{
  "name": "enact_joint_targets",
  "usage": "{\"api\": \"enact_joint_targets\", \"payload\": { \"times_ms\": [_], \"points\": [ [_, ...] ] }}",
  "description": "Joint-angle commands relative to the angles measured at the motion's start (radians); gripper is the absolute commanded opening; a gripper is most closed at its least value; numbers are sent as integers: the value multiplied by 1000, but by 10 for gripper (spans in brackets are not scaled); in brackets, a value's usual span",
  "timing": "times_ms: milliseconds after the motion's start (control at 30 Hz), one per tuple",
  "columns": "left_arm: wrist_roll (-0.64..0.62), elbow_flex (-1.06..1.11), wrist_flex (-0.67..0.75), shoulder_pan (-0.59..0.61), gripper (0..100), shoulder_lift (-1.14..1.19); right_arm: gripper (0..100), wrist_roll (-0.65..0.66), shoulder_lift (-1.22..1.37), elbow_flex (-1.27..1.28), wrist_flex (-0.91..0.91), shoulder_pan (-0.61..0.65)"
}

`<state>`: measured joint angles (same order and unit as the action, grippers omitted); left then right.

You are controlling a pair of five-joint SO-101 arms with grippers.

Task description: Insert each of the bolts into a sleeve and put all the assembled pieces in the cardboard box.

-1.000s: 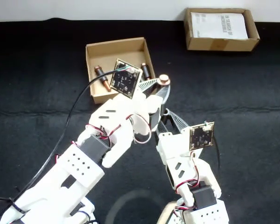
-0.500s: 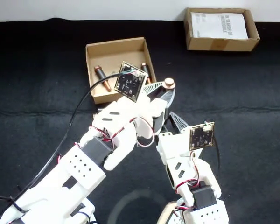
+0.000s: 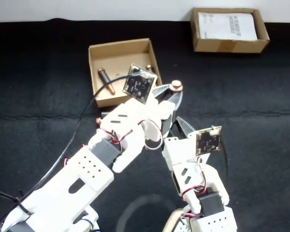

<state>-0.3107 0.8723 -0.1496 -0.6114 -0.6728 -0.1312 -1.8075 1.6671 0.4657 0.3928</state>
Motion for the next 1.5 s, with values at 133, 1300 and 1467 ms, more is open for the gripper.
{"api": "enact_joint_targets", "payload": {
  "times_ms": [133,1300,1467],
  "points": [
    [8,150,14,10,8,-8,7,-8,-5,114,-19,-13],
    [5,180,-660,-12,214,-506,7,-8,5,117,-77,-41],
    [6,180,-715,5,59,-616,7,-9,5,117,-74,-7]
  ]
}}
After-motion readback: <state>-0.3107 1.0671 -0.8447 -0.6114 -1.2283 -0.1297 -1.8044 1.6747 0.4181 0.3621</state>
